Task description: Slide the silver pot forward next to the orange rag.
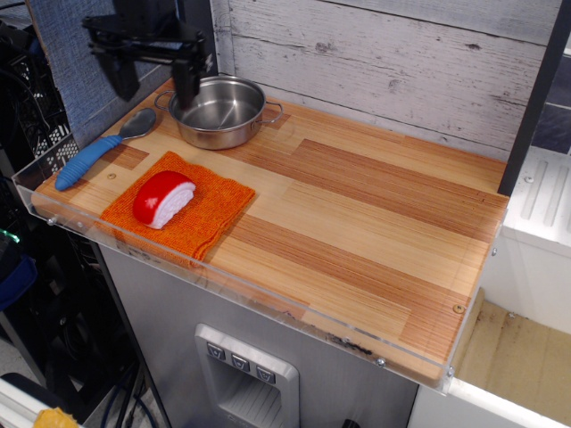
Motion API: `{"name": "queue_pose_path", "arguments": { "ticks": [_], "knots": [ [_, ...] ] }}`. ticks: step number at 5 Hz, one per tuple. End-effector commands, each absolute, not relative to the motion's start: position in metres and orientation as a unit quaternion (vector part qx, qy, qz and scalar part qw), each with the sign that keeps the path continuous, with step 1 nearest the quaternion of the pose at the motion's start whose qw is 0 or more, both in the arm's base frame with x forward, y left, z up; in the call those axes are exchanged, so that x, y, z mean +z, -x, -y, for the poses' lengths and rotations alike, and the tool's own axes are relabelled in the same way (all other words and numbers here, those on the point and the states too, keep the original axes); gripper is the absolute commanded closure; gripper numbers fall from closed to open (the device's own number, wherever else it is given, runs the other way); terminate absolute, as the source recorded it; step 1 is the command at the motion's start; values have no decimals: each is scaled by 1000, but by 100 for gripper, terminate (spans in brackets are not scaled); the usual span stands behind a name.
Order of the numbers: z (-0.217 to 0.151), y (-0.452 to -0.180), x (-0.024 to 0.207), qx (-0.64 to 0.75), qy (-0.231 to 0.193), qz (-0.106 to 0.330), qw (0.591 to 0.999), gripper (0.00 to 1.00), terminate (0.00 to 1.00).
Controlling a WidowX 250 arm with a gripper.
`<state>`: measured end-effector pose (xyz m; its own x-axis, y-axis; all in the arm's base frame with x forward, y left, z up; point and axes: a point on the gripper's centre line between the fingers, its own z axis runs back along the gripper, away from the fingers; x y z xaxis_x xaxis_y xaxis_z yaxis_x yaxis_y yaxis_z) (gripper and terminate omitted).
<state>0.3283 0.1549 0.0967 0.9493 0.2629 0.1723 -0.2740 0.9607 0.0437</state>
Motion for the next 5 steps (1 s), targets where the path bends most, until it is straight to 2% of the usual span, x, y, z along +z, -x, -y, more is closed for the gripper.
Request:
{"name": "queue_pose_path", "arguments": {
  "ticks": [1, 4, 5],
  "knots": [
    [-173, -374, 108, 100, -4, 133, 986, 0, 0],
    [-146, -376, 90, 62, -10, 113, 992, 0, 0],
    [-144, -386, 77, 62, -15, 100, 993, 0, 0]
  ]
}}
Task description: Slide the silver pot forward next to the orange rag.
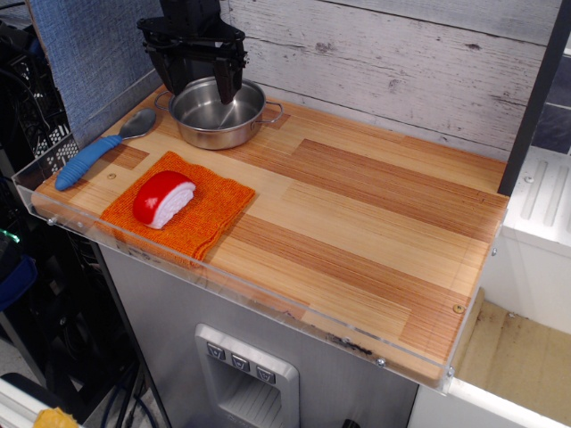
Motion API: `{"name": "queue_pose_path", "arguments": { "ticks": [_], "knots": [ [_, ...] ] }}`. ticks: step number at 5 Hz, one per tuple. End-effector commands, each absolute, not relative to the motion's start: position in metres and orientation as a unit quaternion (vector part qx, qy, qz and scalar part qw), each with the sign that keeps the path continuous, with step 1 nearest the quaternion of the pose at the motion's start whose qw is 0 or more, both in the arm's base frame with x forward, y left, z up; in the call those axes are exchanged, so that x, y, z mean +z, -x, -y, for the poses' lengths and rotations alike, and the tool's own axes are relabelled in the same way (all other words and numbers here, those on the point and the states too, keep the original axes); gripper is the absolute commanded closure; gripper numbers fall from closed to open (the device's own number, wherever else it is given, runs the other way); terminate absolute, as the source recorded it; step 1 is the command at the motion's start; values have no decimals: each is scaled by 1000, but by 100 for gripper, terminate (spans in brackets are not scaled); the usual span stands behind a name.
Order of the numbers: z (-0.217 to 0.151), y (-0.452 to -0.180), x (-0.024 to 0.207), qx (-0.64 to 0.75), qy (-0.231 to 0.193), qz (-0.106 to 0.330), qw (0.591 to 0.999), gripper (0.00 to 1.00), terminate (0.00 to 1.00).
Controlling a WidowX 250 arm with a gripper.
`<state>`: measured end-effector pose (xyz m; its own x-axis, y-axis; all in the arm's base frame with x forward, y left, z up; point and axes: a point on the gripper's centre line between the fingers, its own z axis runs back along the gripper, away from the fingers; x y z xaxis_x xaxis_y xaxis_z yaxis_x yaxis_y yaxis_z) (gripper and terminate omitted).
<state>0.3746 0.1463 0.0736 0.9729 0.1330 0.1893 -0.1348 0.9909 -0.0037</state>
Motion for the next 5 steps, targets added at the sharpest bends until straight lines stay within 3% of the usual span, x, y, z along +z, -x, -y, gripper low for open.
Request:
{"name": "queue_pose_path", "arguments": {
  "ticks": [1, 5],
  "knots": [
    [-140, -398, 65, 52, -19, 86, 995, 0, 0],
    [-124, -403, 42, 20, -49, 69, 996, 0, 0]
  ]
}}
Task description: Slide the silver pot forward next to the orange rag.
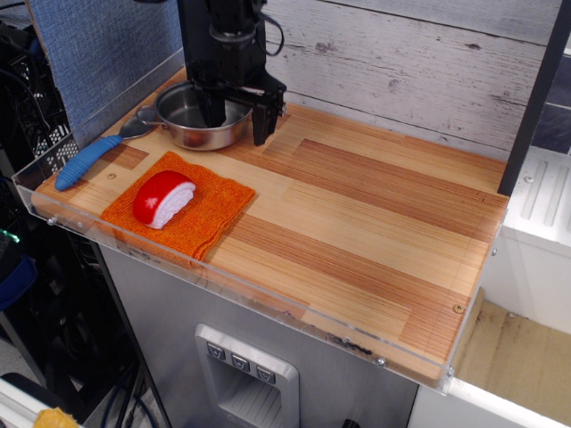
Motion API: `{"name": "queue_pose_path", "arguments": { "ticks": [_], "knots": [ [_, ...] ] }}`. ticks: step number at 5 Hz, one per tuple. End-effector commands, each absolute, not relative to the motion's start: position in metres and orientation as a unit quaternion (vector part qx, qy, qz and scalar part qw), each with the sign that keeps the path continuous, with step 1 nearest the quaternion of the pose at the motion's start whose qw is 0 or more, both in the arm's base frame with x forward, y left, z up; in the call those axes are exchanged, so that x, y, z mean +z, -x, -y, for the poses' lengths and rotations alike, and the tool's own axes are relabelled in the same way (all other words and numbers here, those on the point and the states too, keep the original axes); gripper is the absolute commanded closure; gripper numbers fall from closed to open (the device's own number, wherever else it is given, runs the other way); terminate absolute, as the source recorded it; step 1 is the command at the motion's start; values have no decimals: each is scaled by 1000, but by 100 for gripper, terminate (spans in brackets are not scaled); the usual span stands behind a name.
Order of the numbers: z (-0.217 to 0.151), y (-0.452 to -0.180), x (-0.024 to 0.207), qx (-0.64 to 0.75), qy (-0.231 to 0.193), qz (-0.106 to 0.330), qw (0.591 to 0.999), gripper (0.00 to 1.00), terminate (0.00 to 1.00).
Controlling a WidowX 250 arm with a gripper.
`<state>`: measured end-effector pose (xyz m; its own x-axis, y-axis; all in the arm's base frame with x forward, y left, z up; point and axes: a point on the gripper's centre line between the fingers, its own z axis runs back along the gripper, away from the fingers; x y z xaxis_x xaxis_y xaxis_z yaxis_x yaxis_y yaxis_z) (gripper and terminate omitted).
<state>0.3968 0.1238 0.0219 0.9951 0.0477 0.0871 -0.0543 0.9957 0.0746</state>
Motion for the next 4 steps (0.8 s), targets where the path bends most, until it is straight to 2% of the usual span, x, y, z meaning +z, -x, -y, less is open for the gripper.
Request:
{"name": "queue_pose_path", "arguments": {
  "ticks": [1, 3, 4],
  "knots": [
    [-124, -403, 42, 29, -49, 69, 996, 100, 0],
    [-131, -404, 47, 48, -60, 67, 995, 100, 0],
    [-150, -409, 61, 70, -36, 61, 995, 100, 0]
  ]
}}
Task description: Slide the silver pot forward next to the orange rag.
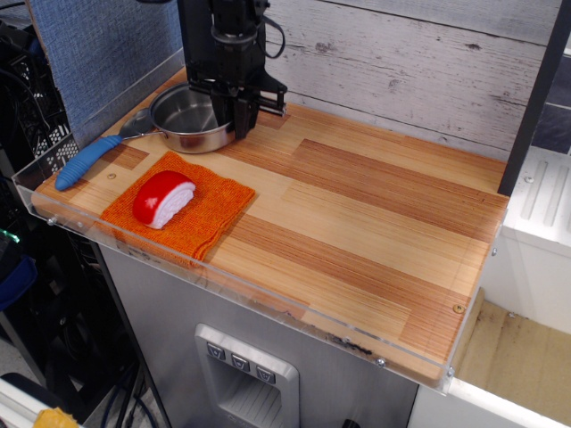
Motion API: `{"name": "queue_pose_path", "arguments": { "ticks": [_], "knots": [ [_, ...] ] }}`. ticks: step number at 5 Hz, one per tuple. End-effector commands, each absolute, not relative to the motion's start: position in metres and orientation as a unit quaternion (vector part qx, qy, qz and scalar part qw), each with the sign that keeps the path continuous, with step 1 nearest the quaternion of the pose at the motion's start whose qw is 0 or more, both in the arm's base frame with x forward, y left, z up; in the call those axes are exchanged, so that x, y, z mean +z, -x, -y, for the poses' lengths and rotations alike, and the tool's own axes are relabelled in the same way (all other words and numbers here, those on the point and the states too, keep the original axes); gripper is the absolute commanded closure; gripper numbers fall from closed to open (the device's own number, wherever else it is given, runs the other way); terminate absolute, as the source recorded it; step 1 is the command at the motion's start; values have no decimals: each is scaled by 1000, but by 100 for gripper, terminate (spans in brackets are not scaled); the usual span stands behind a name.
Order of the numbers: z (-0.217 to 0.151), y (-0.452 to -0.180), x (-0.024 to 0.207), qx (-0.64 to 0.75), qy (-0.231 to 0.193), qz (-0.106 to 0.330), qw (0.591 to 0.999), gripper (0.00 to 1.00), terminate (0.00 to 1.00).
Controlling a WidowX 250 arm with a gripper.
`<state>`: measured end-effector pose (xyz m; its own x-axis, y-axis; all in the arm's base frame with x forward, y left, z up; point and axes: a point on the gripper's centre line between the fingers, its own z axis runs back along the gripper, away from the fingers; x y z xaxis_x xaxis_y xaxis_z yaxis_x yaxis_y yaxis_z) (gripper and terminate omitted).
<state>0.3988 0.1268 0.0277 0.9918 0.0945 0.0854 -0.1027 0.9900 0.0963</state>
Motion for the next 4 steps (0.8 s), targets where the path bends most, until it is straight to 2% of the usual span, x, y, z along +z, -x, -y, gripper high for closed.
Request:
{"name": "queue_pose_path", "arguments": {
  "ticks": [1, 2, 3, 4],
  "knots": [
    [-174, -415, 78, 97, -12, 54, 994, 100, 0],
    [-190, -411, 105, 137, -15, 47, 989, 100, 0],
    [-167, -391, 139, 146, 17, 37, 989, 100, 0],
    [-130, -363, 150, 124, 18, 21, 992, 100, 0]
  ]
}}
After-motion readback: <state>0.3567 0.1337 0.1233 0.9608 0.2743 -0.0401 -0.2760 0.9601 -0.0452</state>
